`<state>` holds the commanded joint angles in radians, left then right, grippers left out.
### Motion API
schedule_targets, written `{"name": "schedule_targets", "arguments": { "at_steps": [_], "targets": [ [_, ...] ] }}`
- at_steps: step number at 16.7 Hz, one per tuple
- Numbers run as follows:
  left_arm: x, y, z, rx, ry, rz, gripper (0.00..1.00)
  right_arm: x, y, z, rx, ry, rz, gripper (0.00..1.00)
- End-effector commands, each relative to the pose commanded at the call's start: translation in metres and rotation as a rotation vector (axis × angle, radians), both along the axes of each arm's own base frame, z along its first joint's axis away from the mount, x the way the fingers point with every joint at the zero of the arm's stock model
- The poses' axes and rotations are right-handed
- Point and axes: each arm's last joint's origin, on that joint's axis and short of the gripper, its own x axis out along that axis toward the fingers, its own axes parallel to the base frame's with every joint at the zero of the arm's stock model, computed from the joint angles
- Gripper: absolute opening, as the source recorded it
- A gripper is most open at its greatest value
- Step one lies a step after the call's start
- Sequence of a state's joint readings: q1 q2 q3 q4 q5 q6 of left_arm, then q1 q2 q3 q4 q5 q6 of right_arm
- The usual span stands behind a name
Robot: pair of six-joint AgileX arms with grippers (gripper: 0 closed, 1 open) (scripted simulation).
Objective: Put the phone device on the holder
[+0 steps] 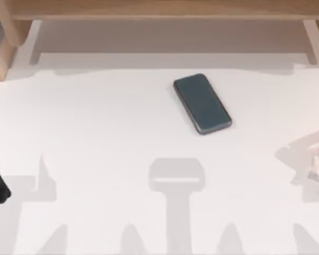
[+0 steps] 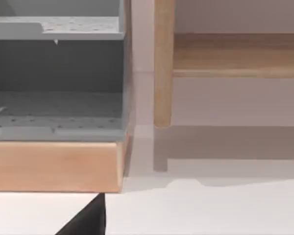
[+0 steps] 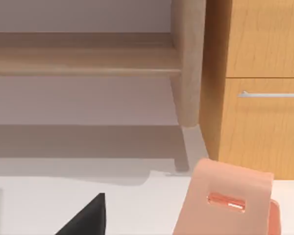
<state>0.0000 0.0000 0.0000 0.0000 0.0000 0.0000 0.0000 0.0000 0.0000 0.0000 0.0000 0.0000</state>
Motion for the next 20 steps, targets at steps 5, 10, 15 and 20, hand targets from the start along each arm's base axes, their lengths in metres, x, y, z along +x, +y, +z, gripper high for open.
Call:
{"name": "schedule_targets", "arguments": {
  "at_steps": [5,10,15,20],
  "targets": [
    [0.000,0.000,0.000,0.000,0.000,0.000,1.00,0.000,0.001,0.010,0.004,0.041,0.009,1.00],
    [0.000,0.000,0.000,0.000,0.000,0.000,1.00,0.015,0.005,0.062,0.013,0.254,0.036,1.00],
    [0.000,0.000,0.000,0.000,0.000,0.000,1.00,0.074,0.018,0.117,-0.007,0.623,0.059,1.00],
    [0.000,0.000,0.000,0.000,0.000,0.000,1.00,0.175,0.052,0.128,-0.086,1.057,0.094,1.00]
  ]
}}
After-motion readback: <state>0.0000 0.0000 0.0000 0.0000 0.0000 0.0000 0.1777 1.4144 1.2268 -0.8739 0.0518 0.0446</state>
